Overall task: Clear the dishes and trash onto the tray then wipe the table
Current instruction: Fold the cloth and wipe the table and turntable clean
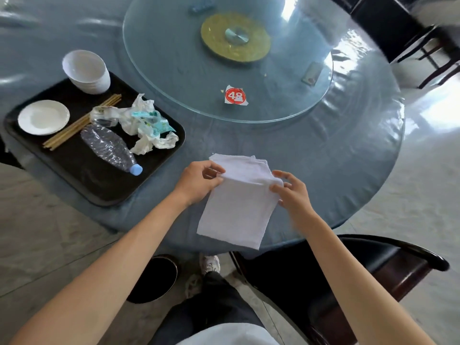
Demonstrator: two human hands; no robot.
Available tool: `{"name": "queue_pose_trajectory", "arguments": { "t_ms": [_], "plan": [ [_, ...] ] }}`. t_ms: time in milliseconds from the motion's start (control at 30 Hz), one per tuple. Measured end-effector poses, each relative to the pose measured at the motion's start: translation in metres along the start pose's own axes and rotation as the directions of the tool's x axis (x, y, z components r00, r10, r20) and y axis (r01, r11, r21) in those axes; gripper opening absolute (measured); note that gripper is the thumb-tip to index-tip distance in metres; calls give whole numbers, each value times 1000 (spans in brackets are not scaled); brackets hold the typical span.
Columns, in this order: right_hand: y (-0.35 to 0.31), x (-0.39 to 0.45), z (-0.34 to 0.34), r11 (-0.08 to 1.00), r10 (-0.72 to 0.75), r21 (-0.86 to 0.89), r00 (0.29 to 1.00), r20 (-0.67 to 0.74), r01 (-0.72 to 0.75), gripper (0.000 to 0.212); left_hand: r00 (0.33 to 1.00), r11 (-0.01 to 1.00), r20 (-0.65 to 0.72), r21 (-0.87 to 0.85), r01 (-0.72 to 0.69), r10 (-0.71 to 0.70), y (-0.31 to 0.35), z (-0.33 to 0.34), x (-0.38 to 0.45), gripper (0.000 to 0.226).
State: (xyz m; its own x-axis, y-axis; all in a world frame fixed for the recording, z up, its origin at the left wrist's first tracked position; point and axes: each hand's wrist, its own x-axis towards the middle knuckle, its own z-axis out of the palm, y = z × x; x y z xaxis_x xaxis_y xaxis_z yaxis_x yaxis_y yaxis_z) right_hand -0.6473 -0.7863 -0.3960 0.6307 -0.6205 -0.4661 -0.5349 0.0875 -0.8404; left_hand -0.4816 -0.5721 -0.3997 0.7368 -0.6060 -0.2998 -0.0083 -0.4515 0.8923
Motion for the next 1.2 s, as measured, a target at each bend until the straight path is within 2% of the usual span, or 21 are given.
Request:
{"name": "queue_pose_trajectory", "arguments": {
  "t_ms": [200,267,367,500,600,700,767,800,867,933,1000,1067,1133,1200],
  "plan": [
    [-30,-24,-13,963,-248,83,964,-97,256,33,989,984,-66,-114,-136,129,37,-5,-9,26],
    [-33,-28,-14,961,-267,40,957,-114,273,35,986,983,-72,-96,-155,148,41,-3,-13,34],
    [-41,-31,-17,944,-327,4,934,-141,331,40,976,963,-74,-166,-213,203,53,-1,-18,43],
    [-49,-32,-21,948,-316,-35,933,-170,315,42,976,967,-94,-146,-210,198,63,-5,-18,40],
    [-57,-34,-27,958,-285,-11,951,-121,286,39,983,970,-43,-160,-181,176,75,-14,-20,37],
    [-66,-33,-35,957,-289,-13,956,47,289,54,975,975,38,7,-221,221,91,-20,-17,51],
    [-77,-26,-37,919,-304,-243,950,68,311,69,966,938,51,230,-259,254,100,-24,-8,56],
    [-84,-23,-36,860,-330,-390,941,71,331,70,961,902,50,333,-273,272,105,-24,-5,55],
    [-98,-17,-37,718,-396,-593,915,83,364,55,947,824,37,482,-297,320,115,-26,4,41],
    [-110,-9,-44,660,-447,-639,890,88,394,36,932,772,16,556,-308,361,124,-30,15,22],
    [-119,-1,-53,683,-478,-591,874,83,429,22,932,783,-15,547,-297,363,131,-36,26,17],
    [-128,8,-65,775,-473,-423,875,105,470,15,948,865,-24,416,-280,319,136,-42,35,17],
    [-134,15,-75,867,-437,-189,885,159,462,20,965,946,-8,202,-255,262,142,-44,40,21],
    [-135,21,-77,879,-449,-91,876,178,469,35,970,969,21,33,-243,243,146,-43,46,26]
  ]
}}
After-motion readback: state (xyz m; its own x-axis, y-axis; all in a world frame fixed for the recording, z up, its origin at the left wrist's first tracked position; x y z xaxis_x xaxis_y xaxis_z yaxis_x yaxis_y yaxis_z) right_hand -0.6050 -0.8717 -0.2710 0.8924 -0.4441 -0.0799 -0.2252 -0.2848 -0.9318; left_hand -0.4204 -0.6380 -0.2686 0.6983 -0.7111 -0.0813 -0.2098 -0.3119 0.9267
